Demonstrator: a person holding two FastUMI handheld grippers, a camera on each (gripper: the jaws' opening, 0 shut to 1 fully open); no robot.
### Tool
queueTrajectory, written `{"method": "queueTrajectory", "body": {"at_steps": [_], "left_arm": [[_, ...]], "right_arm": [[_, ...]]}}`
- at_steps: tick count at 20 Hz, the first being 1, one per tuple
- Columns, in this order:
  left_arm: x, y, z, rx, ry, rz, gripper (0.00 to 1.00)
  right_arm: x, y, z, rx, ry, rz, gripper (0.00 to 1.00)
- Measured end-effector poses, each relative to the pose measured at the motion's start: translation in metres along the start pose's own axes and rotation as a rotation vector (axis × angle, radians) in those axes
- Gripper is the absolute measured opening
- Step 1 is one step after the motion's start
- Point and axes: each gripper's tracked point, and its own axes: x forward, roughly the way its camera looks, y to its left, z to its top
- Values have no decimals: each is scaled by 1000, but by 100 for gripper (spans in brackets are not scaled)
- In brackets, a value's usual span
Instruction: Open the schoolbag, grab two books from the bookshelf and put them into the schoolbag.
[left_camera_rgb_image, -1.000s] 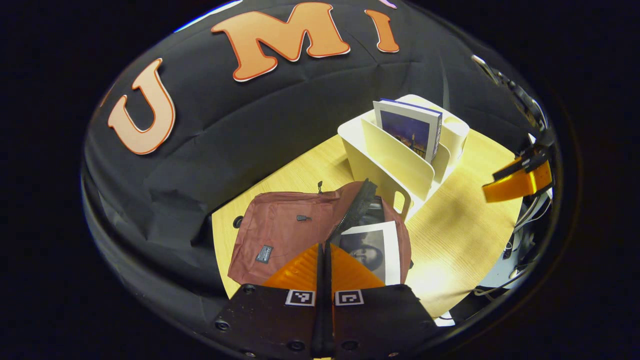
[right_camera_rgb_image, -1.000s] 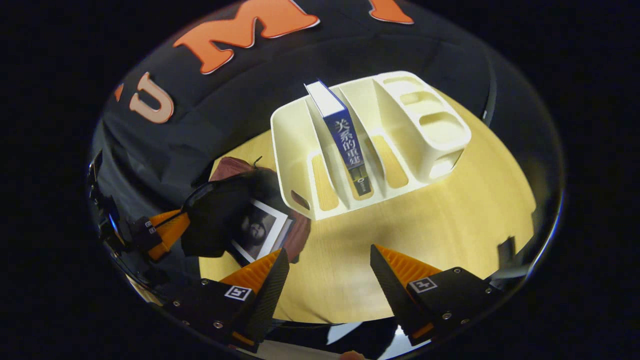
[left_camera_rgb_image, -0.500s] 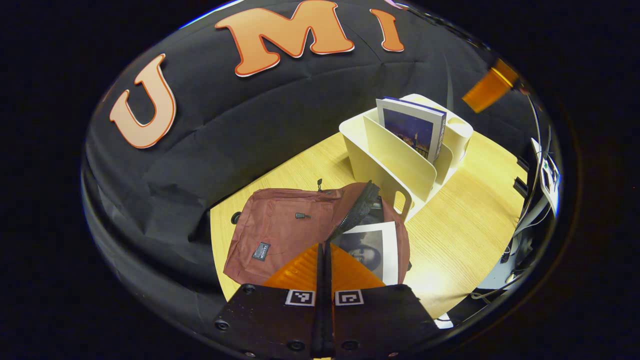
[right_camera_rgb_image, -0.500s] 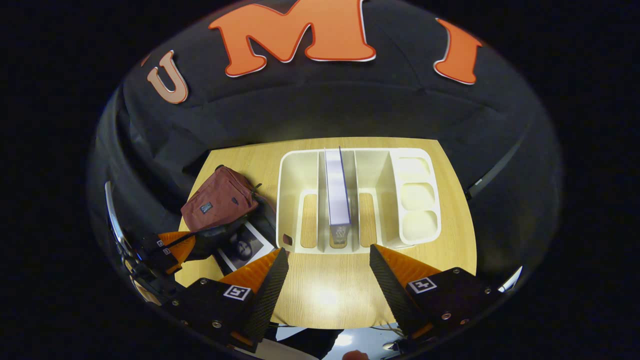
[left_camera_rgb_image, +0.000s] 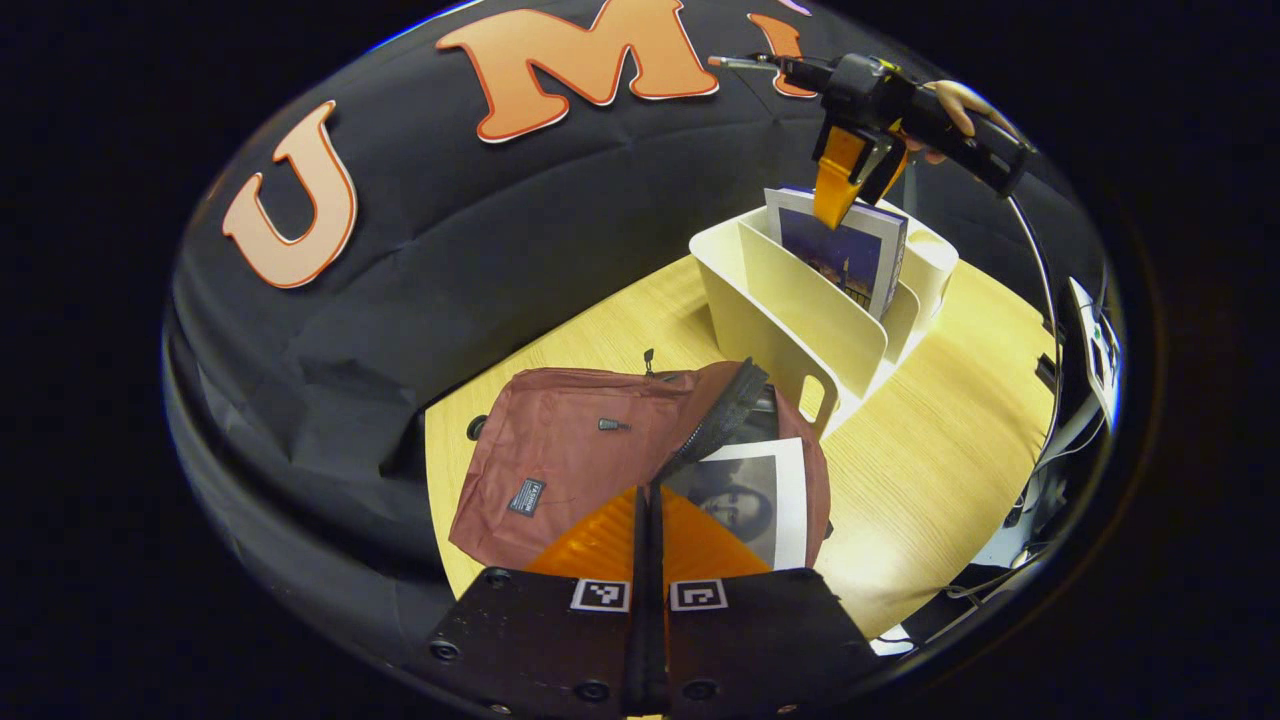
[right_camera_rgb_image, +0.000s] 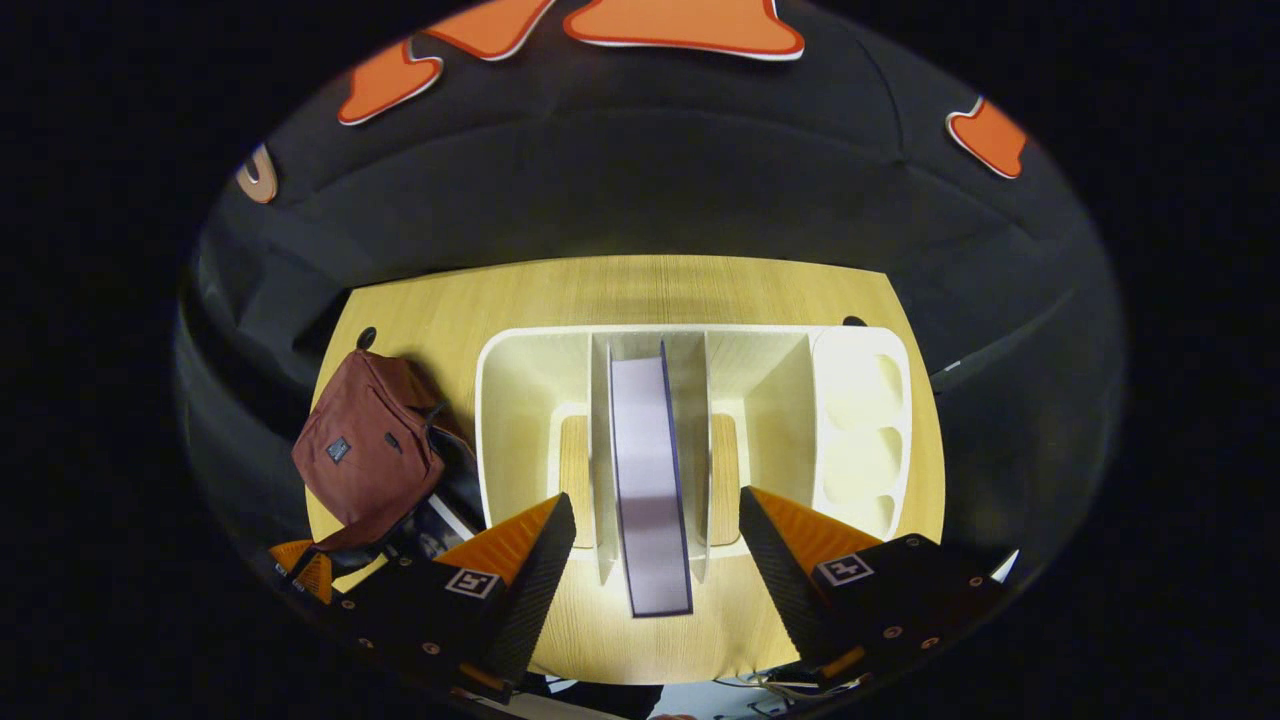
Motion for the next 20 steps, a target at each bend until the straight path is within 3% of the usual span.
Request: {"method": "queueTrajectory", "body": {"at_steps": [3,5,6,8,12,13,14,20], "left_arm": [[4,1,0,-6,8,2,0],[5,4,2,3,15,8,1],[6,4,2,6,17,11,0],[8,3,1,6,17,6,0],[10,7,1,11,17,8,1],[10,8,0,15,17,11,1],[9,9,1,16,17,12,1],[7,3,1,8,14,-1,1]], "right_arm": [[12,4,2,16,46,19,97],[21,6,1,14,62,18,79],[23,3,-1,14,65,8,53],[25,6,2,43,68,13,38],[15,5,5,64,53,23,33],[9,9,8,72,44,35,44],[3,12,9,75,42,48,33],[-61,10,28,33,-69,35,33]]}}
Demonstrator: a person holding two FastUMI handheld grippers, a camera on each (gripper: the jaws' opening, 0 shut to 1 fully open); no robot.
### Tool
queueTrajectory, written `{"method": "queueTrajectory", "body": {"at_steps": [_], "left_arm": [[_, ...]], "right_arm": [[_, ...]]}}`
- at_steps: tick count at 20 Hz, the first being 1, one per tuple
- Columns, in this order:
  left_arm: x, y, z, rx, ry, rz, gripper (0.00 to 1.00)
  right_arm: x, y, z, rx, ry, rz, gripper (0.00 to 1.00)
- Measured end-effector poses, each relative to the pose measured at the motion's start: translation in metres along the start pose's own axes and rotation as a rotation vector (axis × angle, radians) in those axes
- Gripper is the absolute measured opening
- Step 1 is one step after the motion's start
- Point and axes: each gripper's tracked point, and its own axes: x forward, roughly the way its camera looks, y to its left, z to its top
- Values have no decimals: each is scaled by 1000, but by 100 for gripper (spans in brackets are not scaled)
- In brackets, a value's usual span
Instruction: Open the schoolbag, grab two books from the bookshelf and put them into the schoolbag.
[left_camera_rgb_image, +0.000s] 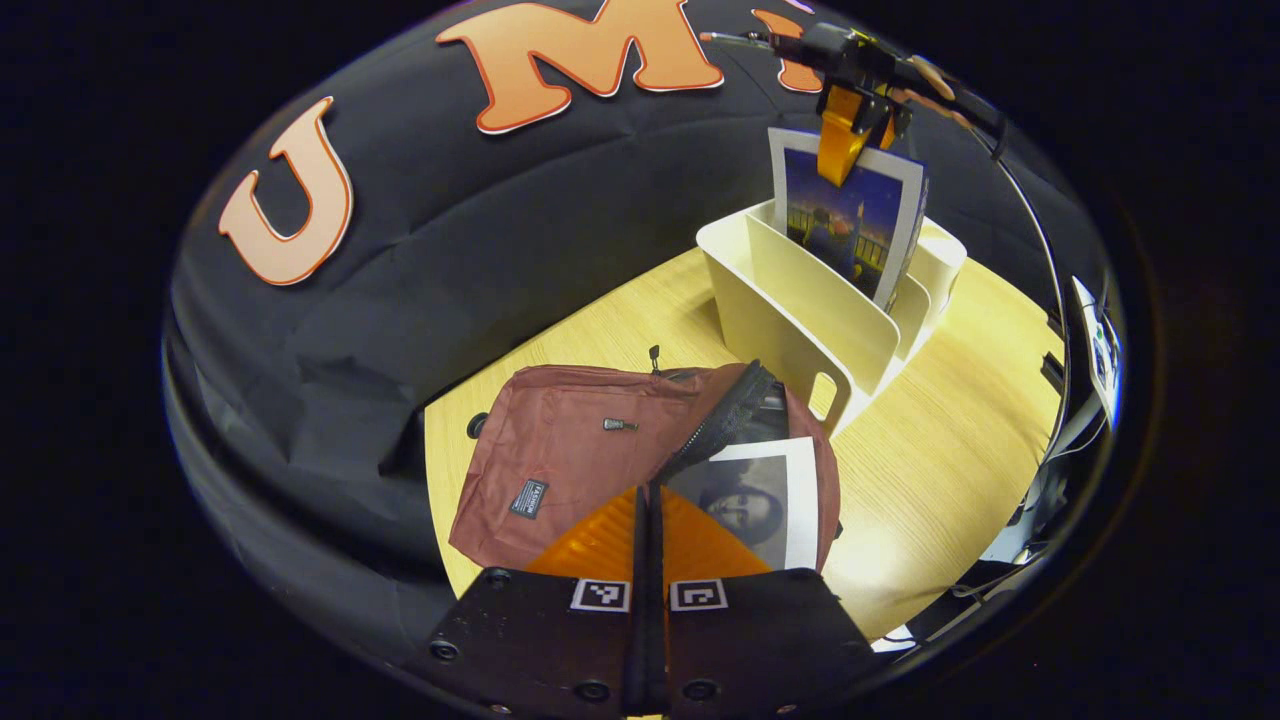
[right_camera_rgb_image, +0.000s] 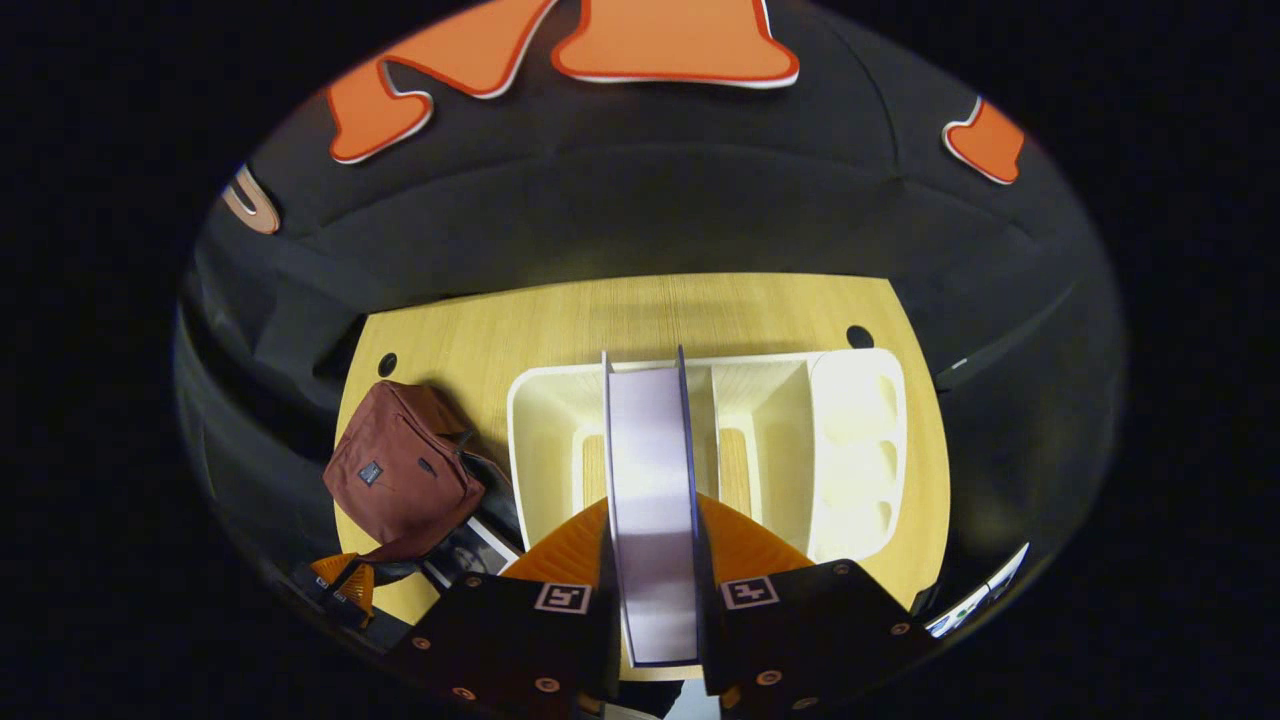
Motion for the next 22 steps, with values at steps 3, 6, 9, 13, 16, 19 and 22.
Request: {"method": "queueTrajectory", "body": {"at_steps": [3,6,9,13,16,19,22], "left_arm": [[0,0,1,-3,-7,-3,0],[-1,2,0,-15,-13,5,0],[2,5,1,-18,-12,13,0],[2,4,4,-12,-11,14,1],[0,-2,4,-18,-13,8,0],[-3,-2,6,-11,-17,5,0],[-5,2,6,-9,-15,21,0]], "right_arm": [[-44,1,6,10,-69,17,33],[-91,4,-1,43,-128,74,31],[-132,-6,-16,73,-206,111,31],[-164,2,-57,182,-266,255,31],[-159,7,-95,300,-269,351,31],[-137,20,-133,430,-248,480,31],[-103,40,-160,541,-233,577,31]]}}
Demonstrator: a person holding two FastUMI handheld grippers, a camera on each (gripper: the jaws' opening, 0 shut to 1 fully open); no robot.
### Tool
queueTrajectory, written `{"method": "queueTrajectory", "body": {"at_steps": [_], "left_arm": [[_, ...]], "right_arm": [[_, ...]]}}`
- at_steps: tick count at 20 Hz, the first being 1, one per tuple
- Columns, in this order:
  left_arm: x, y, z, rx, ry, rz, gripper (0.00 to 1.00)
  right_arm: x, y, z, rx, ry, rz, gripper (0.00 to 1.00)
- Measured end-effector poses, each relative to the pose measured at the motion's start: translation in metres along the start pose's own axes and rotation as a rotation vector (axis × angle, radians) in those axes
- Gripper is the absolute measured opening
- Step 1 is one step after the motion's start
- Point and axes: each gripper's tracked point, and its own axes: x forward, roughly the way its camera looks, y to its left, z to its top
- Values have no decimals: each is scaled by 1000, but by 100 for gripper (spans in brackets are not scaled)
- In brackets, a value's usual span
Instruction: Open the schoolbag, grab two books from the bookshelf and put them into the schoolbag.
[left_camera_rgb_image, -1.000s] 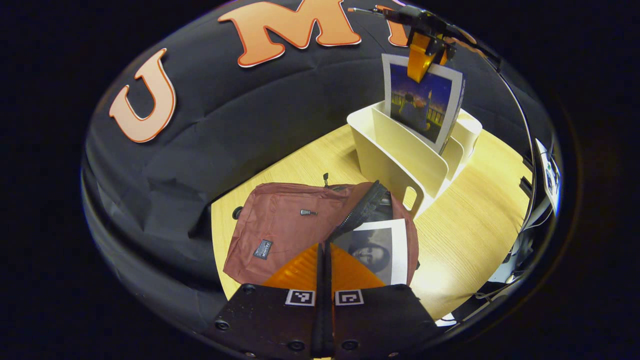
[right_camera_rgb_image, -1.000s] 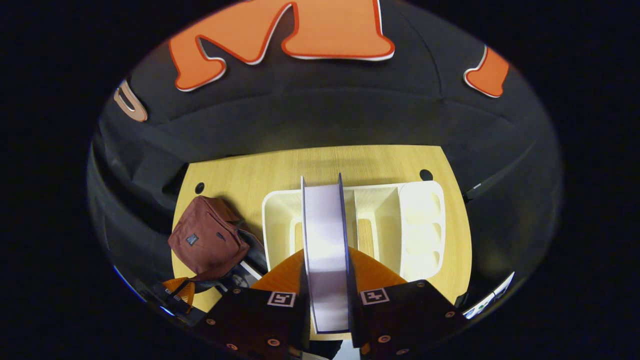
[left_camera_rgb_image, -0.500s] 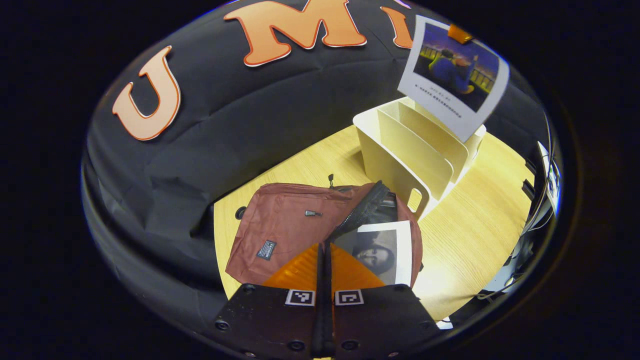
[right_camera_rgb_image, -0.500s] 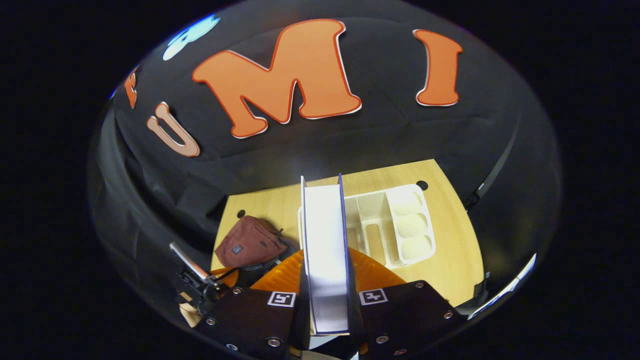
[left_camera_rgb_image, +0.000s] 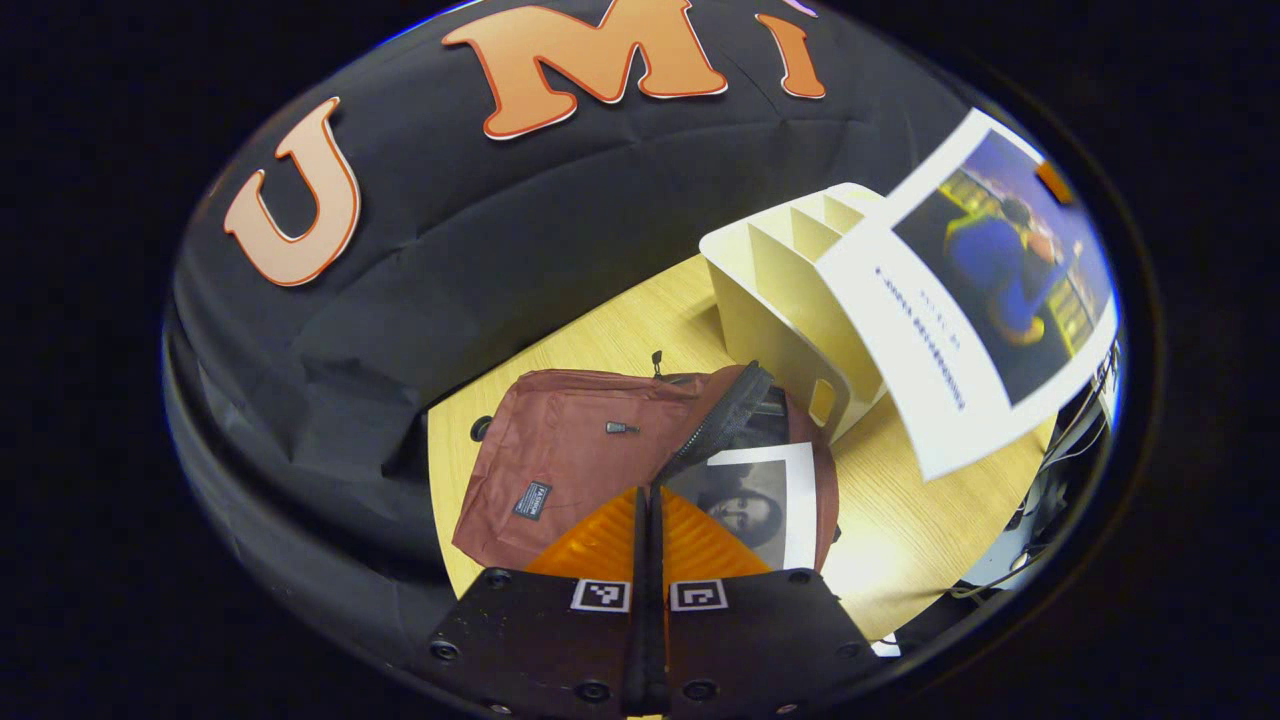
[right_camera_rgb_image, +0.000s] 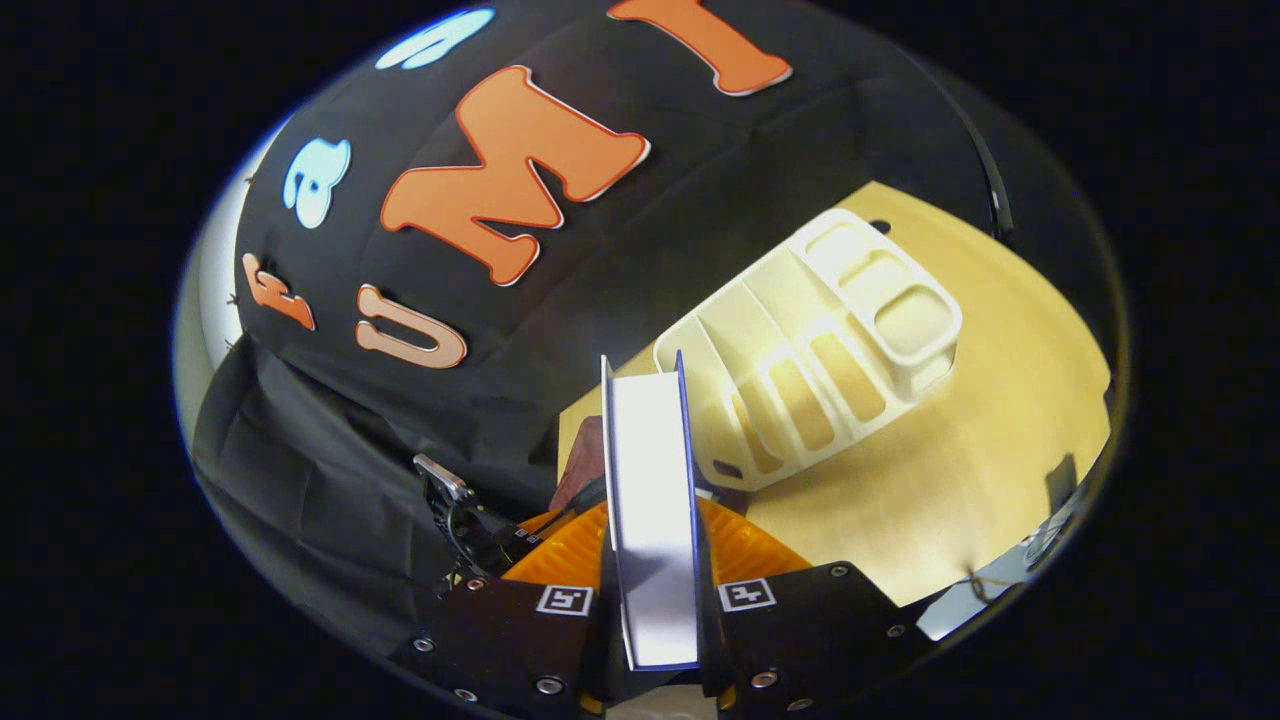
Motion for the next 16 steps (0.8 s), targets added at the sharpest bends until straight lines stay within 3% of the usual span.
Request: {"method": "queueTrajectory", "body": {"at_steps": [4,9,16], "left_arm": [[-3,-1,3,-1,0,5,0],[-10,-5,5,0,-4,6,0],[-21,-11,18,16,-27,12,1]], "right_arm": [[30,-16,-37,165,-8,91,31],[94,-36,-79,276,-6,78,31],[170,-26,-112,383,7,117,31]]}}
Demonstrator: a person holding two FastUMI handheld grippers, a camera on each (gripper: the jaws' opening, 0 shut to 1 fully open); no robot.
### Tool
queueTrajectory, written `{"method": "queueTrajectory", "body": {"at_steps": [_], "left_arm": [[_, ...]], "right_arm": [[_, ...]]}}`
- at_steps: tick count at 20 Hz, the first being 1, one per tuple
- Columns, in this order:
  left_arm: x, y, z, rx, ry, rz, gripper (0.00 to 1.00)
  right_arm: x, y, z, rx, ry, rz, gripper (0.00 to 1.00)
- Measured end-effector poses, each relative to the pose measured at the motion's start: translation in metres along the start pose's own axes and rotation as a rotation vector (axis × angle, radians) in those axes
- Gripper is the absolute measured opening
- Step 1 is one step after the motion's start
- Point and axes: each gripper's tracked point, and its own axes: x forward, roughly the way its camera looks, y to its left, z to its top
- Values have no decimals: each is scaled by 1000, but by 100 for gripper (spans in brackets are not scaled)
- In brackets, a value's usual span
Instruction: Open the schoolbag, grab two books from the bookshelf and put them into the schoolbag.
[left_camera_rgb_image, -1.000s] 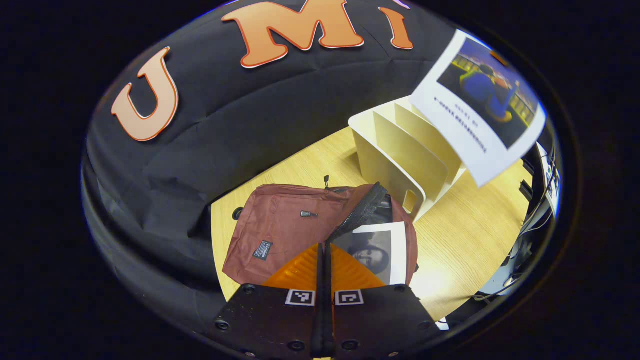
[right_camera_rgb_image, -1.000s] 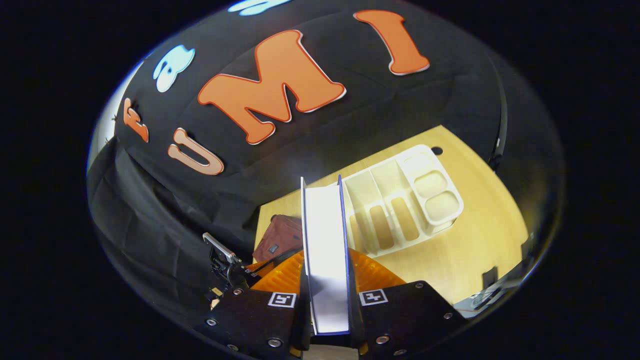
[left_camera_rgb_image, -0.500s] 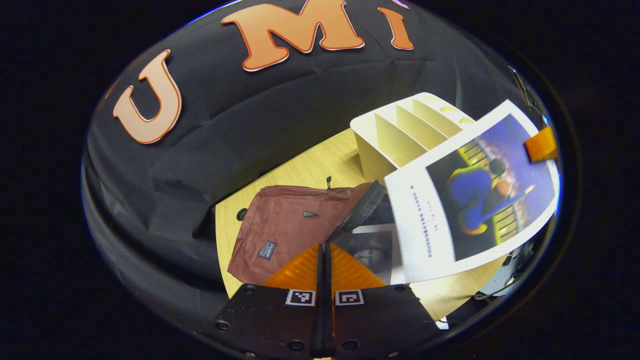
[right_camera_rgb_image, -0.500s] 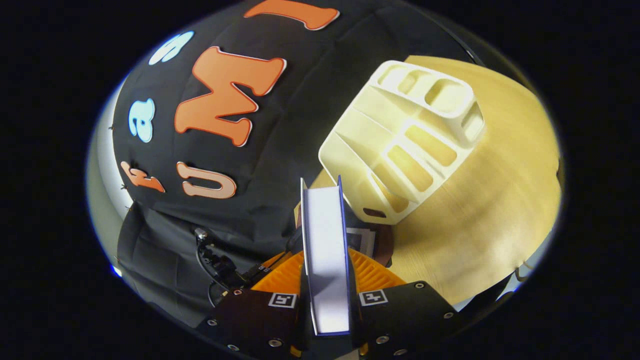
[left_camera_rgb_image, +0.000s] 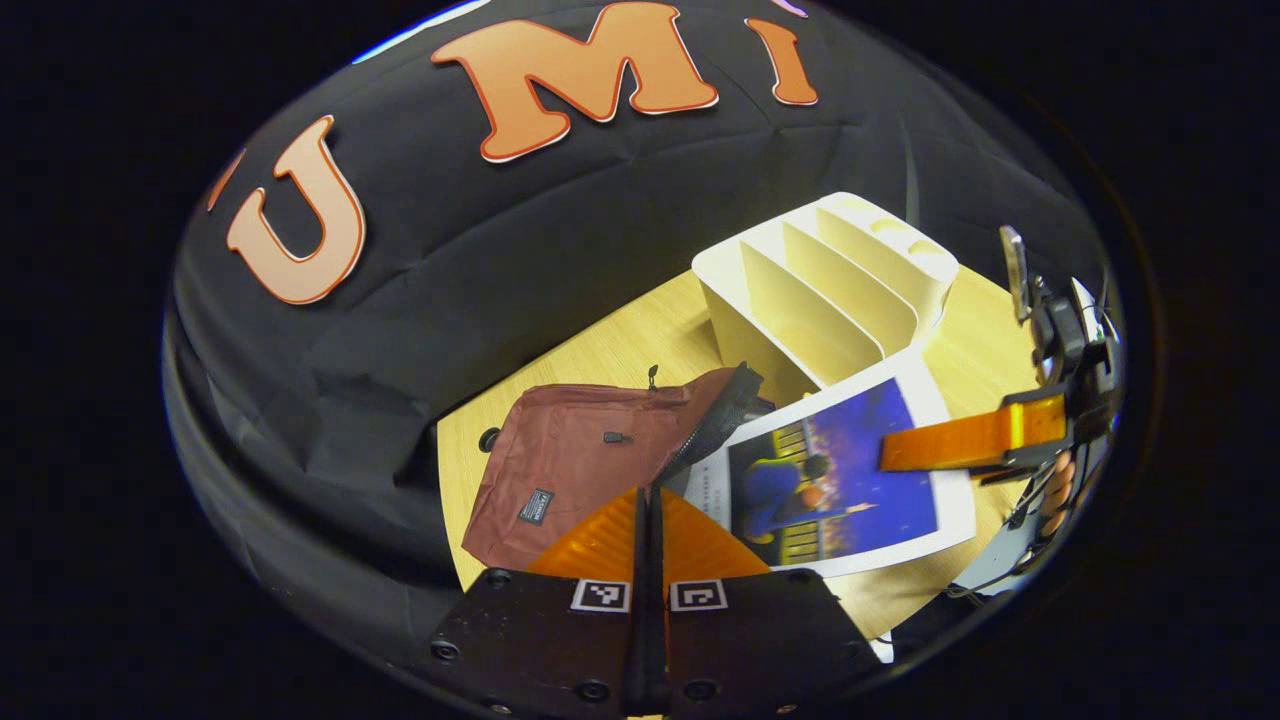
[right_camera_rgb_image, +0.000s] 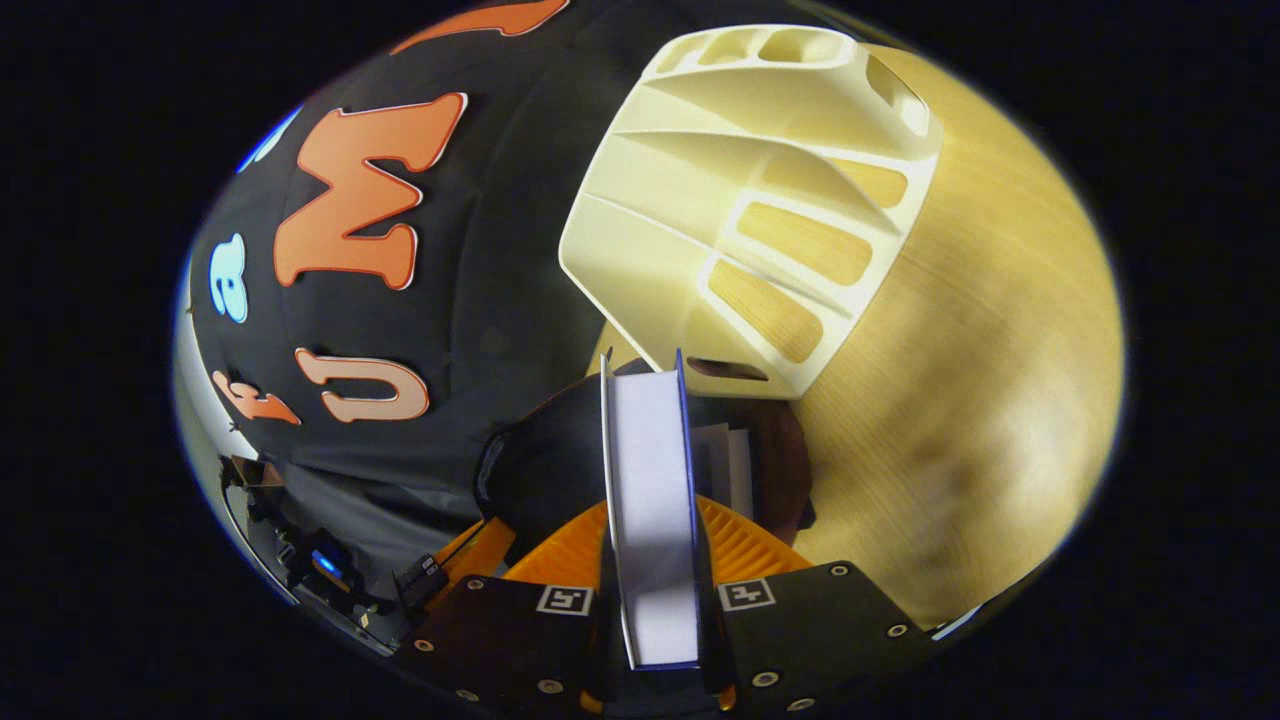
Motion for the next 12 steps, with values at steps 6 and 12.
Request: {"method": "queueTrajectory", "body": {"at_steps": [6,12], "left_arm": [[-14,-5,16,57,-39,6,0],[-16,-2,24,19,-71,1,1]], "right_arm": [[58,20,-15,24,-62,24,31],[94,28,-19,38,-100,15,31]]}}
